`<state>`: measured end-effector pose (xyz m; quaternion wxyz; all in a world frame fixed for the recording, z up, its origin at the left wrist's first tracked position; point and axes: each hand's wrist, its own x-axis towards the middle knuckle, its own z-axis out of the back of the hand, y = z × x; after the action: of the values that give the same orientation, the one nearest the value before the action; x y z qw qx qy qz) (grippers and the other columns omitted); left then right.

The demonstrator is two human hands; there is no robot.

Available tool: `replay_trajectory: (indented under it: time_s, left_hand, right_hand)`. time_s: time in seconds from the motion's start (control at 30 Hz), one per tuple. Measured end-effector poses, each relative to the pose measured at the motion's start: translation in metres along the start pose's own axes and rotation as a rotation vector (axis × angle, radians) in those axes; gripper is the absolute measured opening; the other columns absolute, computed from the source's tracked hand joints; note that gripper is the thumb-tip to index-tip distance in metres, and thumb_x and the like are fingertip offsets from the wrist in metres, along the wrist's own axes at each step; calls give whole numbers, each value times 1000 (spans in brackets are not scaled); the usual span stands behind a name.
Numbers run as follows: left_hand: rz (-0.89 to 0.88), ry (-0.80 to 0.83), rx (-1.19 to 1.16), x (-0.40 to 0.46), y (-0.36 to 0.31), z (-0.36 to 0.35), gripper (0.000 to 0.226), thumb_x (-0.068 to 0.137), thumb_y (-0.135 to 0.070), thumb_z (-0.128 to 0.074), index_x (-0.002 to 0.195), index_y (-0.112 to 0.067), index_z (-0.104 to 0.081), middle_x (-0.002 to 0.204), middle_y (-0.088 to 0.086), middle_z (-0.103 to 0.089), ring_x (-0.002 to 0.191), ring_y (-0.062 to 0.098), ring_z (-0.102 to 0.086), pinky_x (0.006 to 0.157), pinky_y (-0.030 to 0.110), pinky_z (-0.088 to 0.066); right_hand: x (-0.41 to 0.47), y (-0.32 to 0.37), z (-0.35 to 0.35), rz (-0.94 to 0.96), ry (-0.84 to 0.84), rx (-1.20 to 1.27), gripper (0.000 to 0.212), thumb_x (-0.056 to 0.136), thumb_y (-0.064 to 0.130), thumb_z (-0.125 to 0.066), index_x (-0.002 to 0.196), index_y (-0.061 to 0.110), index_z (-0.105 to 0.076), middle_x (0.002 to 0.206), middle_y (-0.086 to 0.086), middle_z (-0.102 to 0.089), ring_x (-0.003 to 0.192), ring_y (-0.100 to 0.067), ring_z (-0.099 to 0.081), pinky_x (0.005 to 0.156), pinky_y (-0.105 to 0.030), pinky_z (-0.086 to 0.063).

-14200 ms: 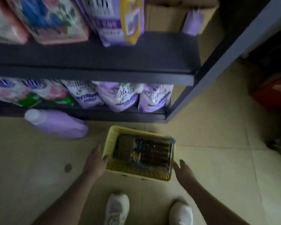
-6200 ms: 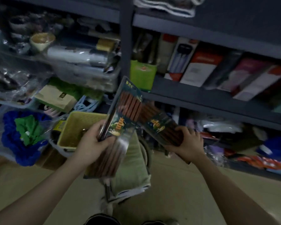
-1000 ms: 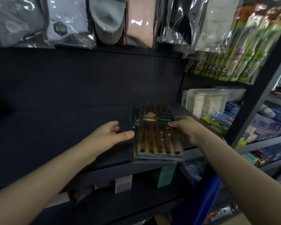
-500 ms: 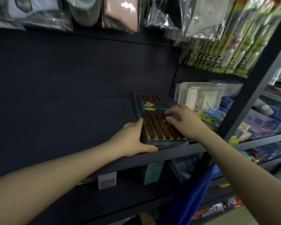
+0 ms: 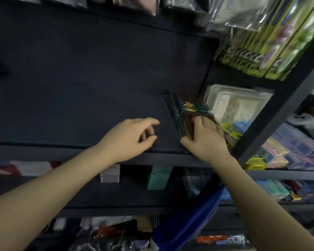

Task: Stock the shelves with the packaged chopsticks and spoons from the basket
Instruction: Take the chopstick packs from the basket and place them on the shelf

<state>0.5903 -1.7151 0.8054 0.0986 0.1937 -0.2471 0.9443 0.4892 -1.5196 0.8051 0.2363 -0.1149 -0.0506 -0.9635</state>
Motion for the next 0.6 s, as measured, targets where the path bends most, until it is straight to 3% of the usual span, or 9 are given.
replay_trajectory:
  time_s: [0.1,0.17,0.27,0.33,0.4,0.47,0.53,0.6]
  left_hand:
    - [-14,-92,92,-49,11,14,40,85,-39,-41,117,-21,-57,84,-16,-59,62,2,-54,52,23,-49]
    - [55,-86,110,-88,23,21,39,84,-38,-40,112,-19,-61,80,-12,-63,59,3,-54,49,24,-48]
    - [201,-64,170,-157,44,32,40,83,-39,-40,108,-17,-63,81,-5,-67,60,10,-58,50,24,-48]
    - [331,-63,207,-210,59,40,40,83,-40,-41,108,-18,-63,81,-3,-68,59,11,-58,50,25,-50]
    - [509,-60,226,-268,76,51,35,87,-37,-48,116,-20,-59,85,-6,-65,61,9,-57,57,29,-51]
    - [665,-15,204,-330,93,64,35,88,-28,-56,122,-21,-55,91,-9,-60,70,10,-60,67,30,-51]
    - [788,0,183,-395,105,82,33,87,-24,-57,120,-18,-56,96,-7,-58,77,12,-60,70,22,-46]
    - [895,-7,158,-457,112,106,33,88,-30,-54,118,-17,-58,98,-4,-59,81,13,-61,71,22,-46]
  right_hand:
    - [-7,31,-6,203,-193,20,36,78,21,-52,111,7,-56,123,-14,-56,115,-36,-52,94,-45,-43]
    - [-19,68,-11,441,-271,157,26,78,15,-51,99,6,-63,108,-14,-64,98,-35,-62,80,-41,-51]
    - [-49,135,-14,726,-140,315,25,81,19,-43,85,9,-65,80,-7,-67,73,-29,-64,57,-31,-50]
    - [-69,180,-21,865,-56,288,28,81,25,-38,79,14,-64,71,-2,-66,64,-25,-64,49,-26,-45]
    - [-91,226,-28,1017,23,233,30,84,28,-37,82,15,-64,74,-1,-66,66,-25,-64,48,-25,-38]
    - [-110,272,-41,1135,101,208,27,91,27,-37,98,15,-61,94,-3,-66,83,-27,-63,56,-28,-33]
    - [-130,320,-62,1190,213,194,25,95,27,-38,107,15,-56,106,-4,-62,94,-29,-59,62,-30,-30]
    - [-153,369,-83,1194,281,183,24,96,26,-37,104,14,-56,103,-5,-62,92,-29,-59,62,-30,-30]
